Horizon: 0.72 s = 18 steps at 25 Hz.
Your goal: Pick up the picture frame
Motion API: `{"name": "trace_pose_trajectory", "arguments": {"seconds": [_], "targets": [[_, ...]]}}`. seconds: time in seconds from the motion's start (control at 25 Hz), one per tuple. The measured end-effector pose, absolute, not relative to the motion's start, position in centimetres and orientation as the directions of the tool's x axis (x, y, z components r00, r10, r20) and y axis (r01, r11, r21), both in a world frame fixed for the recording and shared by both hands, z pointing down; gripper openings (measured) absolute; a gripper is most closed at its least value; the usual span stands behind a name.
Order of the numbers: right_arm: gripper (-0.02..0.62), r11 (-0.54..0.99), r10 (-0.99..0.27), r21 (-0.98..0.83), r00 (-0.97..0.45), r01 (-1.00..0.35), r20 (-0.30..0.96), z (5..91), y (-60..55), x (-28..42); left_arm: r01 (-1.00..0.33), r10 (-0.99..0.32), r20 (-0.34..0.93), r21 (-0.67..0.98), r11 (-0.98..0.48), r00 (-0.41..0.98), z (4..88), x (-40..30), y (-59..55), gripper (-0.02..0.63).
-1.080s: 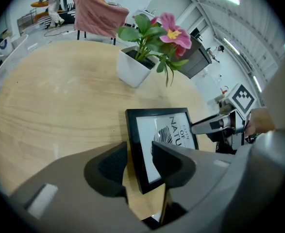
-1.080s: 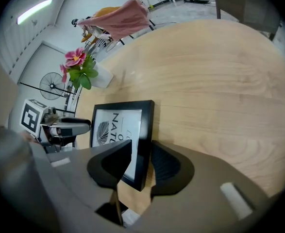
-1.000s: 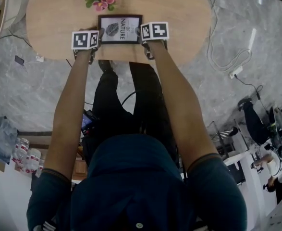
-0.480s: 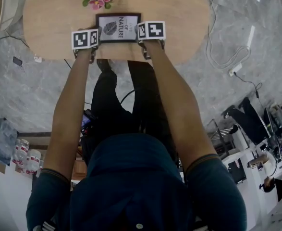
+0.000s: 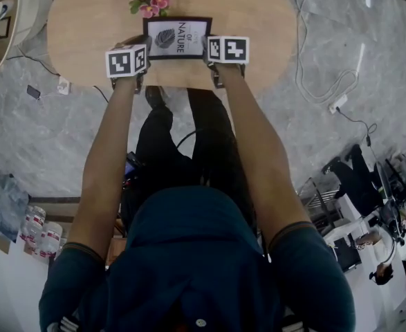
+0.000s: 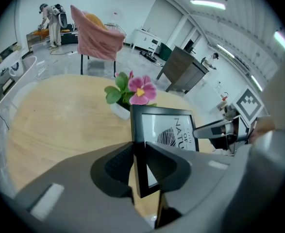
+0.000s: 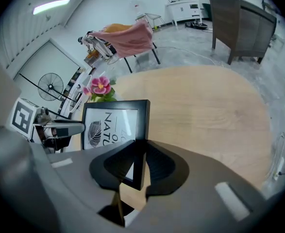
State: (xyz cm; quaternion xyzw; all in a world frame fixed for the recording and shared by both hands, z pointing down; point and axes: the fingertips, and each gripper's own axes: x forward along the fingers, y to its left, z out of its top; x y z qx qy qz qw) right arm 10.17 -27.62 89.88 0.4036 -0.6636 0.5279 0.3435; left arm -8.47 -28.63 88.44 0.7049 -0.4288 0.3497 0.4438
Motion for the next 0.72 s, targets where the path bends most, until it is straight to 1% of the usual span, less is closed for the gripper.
{"name": "trace_pose_trajectory", "arguments": {"seconds": [0.36, 0.72], "targets": [[0.083, 0.166, -0.409, -0.392, -0.425, -0.905, 0.808, 77.3, -29.9, 11.0, -0.896, -0.484, 0.758, 0.319, -0.31, 0.437, 75.6, -7.7, -31.2, 0.072], [0.083, 0.238, -0.611, -0.334, -0.408, -0.912, 0.678, 64.0, -31.3, 10.9, -0.879, -0.632, 0.615, 0.268, -0.395, 0.472, 62.6, -7.8, -33.0, 0.072]]}}
